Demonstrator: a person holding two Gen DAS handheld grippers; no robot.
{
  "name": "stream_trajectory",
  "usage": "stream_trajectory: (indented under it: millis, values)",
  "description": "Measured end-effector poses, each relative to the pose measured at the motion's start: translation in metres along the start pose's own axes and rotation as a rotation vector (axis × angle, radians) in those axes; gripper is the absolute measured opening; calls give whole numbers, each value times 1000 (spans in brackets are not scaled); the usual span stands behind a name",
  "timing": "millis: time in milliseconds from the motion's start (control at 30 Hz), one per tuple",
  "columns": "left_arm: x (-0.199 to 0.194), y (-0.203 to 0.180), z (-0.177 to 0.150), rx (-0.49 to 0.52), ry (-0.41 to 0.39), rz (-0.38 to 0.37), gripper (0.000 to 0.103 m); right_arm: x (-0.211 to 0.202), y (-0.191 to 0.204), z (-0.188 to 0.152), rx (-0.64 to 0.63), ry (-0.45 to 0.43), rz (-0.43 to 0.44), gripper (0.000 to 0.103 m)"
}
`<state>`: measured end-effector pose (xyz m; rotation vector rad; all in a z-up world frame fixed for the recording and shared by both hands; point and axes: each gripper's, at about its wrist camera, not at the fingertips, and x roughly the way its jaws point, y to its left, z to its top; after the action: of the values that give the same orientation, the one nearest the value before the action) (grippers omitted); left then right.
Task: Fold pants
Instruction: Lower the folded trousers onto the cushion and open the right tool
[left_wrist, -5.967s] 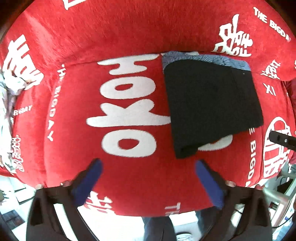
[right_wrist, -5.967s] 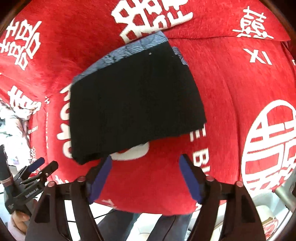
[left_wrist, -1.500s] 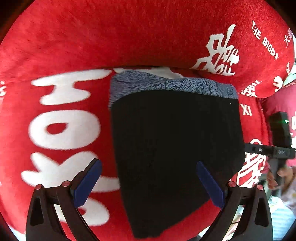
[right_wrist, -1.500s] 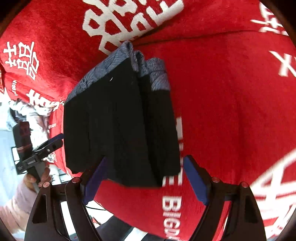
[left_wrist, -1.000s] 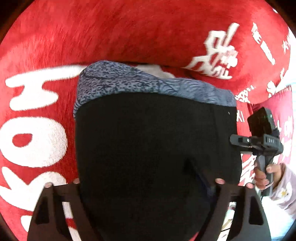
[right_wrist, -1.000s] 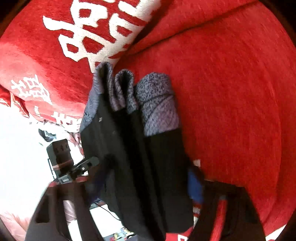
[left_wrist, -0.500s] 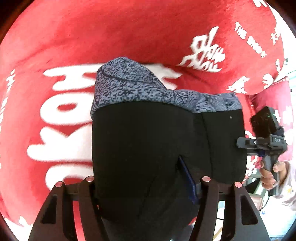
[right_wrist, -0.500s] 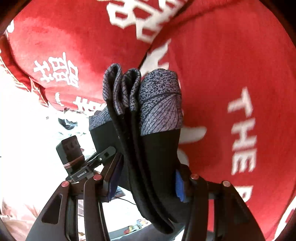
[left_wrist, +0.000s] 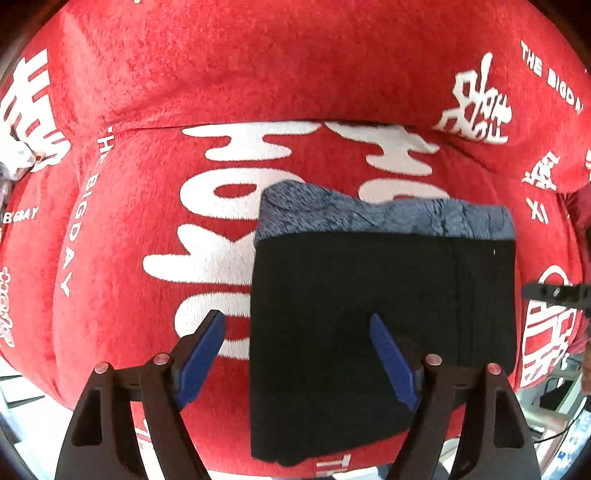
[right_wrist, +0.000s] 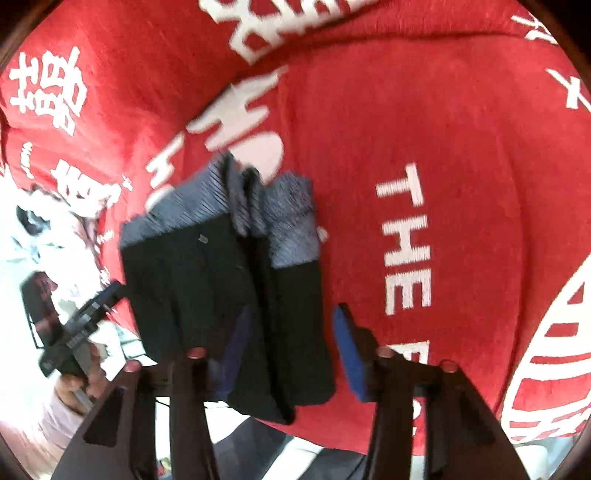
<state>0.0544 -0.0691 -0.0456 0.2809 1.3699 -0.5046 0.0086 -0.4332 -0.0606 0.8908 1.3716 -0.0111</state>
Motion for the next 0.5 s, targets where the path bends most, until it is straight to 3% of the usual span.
stream_trajectory:
  millis: [100, 167, 200, 233, 400, 500]
  values:
    - [-6, -15, -2, 8, 5, 6, 82, -6, 15, -1, -6, -14, 12, 50]
    - [-13, -26, -5, 25, 15, 31, 92, -6, 27, -2, -13, -11, -1, 50]
    - [-16, -32, -6, 32, 21, 48, 103, -7, 32, -6, -18, -9, -10, 50]
    - [-21, -37, -8, 34, 19, 63, 103, -7, 37, -9, -24, -7, -20, 51]
    - [-46, -58, -17, 1, 14, 65, 103, -23, 57, -26, -68, -12, -91, 81]
    - [-64, -67, -22, -45, -11, 96, 103, -38, 73, -35, -117, -41, -150, 89]
